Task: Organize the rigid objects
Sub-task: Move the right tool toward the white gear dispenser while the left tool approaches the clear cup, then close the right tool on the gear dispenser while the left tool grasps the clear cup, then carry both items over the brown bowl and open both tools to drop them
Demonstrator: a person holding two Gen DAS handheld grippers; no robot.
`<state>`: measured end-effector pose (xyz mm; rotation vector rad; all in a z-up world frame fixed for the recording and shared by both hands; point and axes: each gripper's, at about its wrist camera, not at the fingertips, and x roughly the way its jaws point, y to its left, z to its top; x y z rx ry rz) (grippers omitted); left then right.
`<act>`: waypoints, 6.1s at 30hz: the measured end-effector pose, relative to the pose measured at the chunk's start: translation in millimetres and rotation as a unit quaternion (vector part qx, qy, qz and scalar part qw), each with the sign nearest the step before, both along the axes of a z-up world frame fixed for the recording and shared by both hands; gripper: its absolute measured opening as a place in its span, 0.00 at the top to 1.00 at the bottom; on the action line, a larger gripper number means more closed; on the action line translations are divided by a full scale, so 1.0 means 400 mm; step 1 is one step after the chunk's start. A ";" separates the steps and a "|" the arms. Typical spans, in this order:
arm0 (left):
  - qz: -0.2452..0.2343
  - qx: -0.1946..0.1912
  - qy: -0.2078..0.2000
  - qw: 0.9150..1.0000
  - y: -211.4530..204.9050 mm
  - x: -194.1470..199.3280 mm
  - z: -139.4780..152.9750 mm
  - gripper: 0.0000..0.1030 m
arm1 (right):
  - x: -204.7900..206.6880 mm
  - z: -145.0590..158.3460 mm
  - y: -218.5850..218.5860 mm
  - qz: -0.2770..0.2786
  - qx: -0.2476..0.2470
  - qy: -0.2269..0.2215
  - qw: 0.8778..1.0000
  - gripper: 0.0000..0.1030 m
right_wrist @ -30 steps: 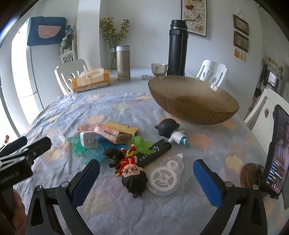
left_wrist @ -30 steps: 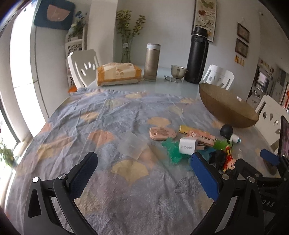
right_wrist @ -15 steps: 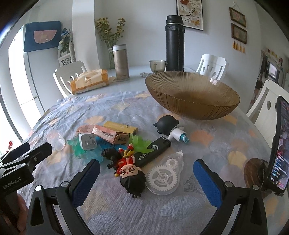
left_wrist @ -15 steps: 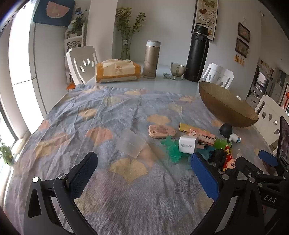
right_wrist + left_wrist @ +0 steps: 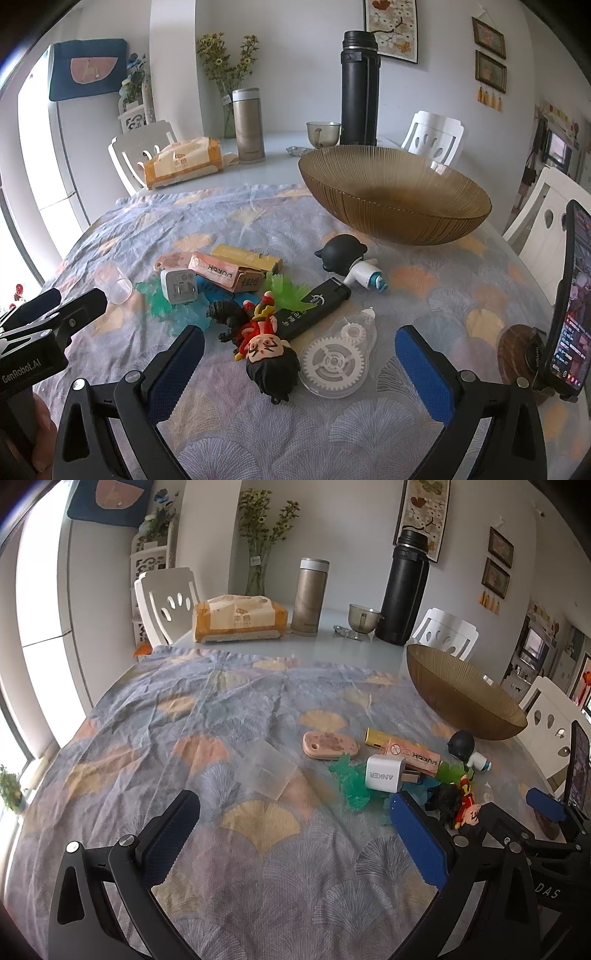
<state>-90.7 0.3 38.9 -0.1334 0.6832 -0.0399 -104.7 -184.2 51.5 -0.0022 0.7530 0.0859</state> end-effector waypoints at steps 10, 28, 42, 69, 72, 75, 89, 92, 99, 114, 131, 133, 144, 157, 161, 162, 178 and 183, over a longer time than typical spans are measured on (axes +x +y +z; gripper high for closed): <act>-0.002 -0.022 -0.012 1.000 0.033 -0.024 0.017 0.00 | -0.002 0.004 -0.008 -0.005 0.008 -0.005 1.000 0.00; -0.044 -0.026 0.066 0.997 0.167 -0.003 0.050 0.01 | 0.009 0.004 -0.078 0.025 0.112 0.042 0.993 0.00; -0.101 0.007 0.090 0.991 0.064 0.146 0.009 0.03 | 0.079 0.104 -0.073 0.126 0.072 0.055 0.988 0.24; -0.093 0.029 0.115 0.989 0.042 0.175 -0.058 0.06 | 0.109 -0.072 -0.068 0.014 0.006 0.142 0.990 0.39; -0.098 0.032 0.116 0.988 0.033 0.176 -0.062 0.22 | 0.108 -0.077 -0.064 0.005 -0.005 0.133 0.991 0.39; -0.111 0.011 0.108 0.988 0.041 0.168 -0.060 0.56 | 0.087 -0.073 -0.064 0.010 -0.020 0.124 0.992 0.51; -0.109 0.008 0.081 0.991 0.052 0.145 -0.042 0.62 | -0.080 -0.067 -0.086 0.143 -0.063 0.113 0.981 0.52; -0.109 0.026 0.099 0.989 0.053 0.136 -0.051 0.49 | -0.075 -0.069 -0.146 0.099 -0.043 0.126 0.986 0.51; -0.097 0.022 0.119 0.988 0.113 0.091 -0.059 0.48 | -0.077 -0.074 -0.188 0.082 0.012 0.127 0.988 0.37; -0.086 -0.158 0.162 0.970 0.068 0.181 -0.070 0.37 | -0.023 -0.068 -0.199 0.021 0.115 0.170 0.978 0.15; -0.030 -0.190 0.160 0.968 0.107 0.187 -0.075 0.57 | -0.060 -0.078 -0.071 0.068 -0.025 0.107 0.992 0.53; -0.007 -0.172 0.159 0.972 0.112 0.191 -0.079 0.69 | -0.068 -0.073 -0.076 0.078 -0.008 0.109 0.991 0.53; -0.105 -0.062 0.010 0.993 -0.084 0.174 0.164 0.69 | -0.049 0.121 -0.219 0.043 0.096 0.026 0.994 0.53; -0.247 -0.066 0.013 0.967 -0.445 0.417 0.167 0.69 | 0.274 0.167 -0.317 -0.129 0.109 0.025 0.985 0.53; -0.250 -0.050 0.014 0.967 -0.469 0.418 0.147 0.68 | 0.304 0.141 -0.321 -0.132 0.097 0.040 0.986 0.53; -0.251 -0.046 0.013 0.967 -0.470 0.414 0.146 0.68 | 0.305 0.134 -0.325 -0.134 0.093 0.041 0.986 0.53; -0.140 0.019 -0.137 0.980 -0.199 0.061 0.290 0.15 | 0.059 0.223 -0.115 0.011 0.032 -0.048 0.998 0.16; -0.068 0.027 -0.115 0.991 -0.074 0.008 0.212 0.03 | 0.009 0.137 -0.009 0.069 0.007 -0.055 0.996 0.15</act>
